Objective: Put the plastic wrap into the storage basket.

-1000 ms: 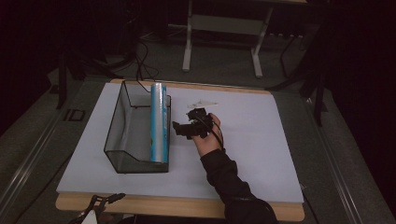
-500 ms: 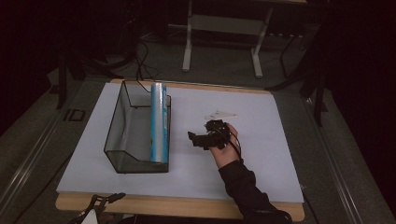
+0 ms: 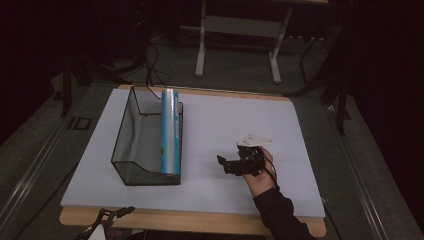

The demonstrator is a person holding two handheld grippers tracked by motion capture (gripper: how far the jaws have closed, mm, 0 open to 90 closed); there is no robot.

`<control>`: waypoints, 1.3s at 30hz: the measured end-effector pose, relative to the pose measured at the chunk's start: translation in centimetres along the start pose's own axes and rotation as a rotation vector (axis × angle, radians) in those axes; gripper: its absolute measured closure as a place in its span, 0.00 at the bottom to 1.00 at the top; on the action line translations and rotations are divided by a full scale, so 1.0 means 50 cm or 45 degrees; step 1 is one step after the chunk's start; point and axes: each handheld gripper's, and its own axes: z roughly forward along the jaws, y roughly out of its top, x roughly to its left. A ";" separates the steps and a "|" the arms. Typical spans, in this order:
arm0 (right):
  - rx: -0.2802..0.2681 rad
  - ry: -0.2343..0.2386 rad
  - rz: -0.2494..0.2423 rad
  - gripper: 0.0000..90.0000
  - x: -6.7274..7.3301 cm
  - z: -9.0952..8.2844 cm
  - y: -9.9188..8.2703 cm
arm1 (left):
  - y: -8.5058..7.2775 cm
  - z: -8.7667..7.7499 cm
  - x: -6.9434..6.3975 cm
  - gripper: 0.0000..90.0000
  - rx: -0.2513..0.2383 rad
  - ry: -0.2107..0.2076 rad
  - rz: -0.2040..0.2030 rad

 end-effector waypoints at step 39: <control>-0.052 -0.098 -0.011 0.15 -0.040 -0.136 -0.142 | 0.000 -0.001 -0.003 0.00 0.004 -0.004 0.008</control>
